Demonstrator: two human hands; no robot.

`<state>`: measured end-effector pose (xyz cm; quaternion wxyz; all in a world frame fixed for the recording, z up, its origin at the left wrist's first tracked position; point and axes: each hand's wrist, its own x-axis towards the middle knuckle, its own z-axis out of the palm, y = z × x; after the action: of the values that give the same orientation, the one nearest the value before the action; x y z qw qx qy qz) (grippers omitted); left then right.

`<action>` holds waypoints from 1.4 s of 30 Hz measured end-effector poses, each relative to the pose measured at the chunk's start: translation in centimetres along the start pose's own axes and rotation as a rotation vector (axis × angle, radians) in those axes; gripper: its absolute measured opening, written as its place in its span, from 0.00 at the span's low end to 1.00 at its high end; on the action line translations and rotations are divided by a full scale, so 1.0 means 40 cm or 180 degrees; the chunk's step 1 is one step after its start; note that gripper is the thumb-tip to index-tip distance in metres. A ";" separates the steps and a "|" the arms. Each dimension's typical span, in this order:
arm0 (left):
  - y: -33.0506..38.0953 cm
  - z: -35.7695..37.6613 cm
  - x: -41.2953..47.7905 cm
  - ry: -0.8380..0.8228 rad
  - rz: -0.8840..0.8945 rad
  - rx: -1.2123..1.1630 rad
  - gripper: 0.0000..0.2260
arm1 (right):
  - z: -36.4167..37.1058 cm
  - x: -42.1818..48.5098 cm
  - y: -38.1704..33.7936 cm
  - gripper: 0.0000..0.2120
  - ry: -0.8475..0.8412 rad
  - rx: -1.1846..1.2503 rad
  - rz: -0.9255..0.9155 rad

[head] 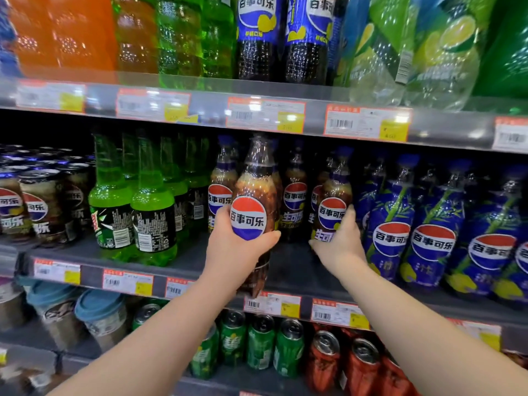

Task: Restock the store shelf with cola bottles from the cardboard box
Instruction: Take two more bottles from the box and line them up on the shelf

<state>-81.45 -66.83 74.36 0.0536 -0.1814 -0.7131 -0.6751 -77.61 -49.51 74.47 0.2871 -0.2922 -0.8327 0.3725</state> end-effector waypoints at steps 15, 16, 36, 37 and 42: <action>-0.030 0.223 0.096 0.0163 0.0093 0.0491 0.37 | -0.079 -0.056 0.097 0.27 -0.0351 -0.0102 -0.0083; -0.034 0.233 0.100 0.0196 0.0140 0.0552 0.37 | -0.081 -0.053 0.098 0.27 -0.0343 -0.0079 -0.0066; -0.101 0.224 0.077 0.0041 0.0076 0.1439 0.32 | -0.074 -0.024 0.107 0.24 -0.0422 -0.0090 0.0115; -0.103 0.223 0.079 0.0034 0.0075 0.1421 0.31 | -0.073 -0.025 0.109 0.23 -0.0423 -0.0099 0.0109; -0.096 0.231 0.096 0.0149 0.0011 0.1443 0.27 | -0.068 -0.025 0.110 0.23 -0.0429 -0.0126 0.0099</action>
<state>-84.72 -57.15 71.21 0.1107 -0.1502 -0.8448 -0.5014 -73.86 -46.56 72.25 0.2187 -0.2850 -0.8527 0.3792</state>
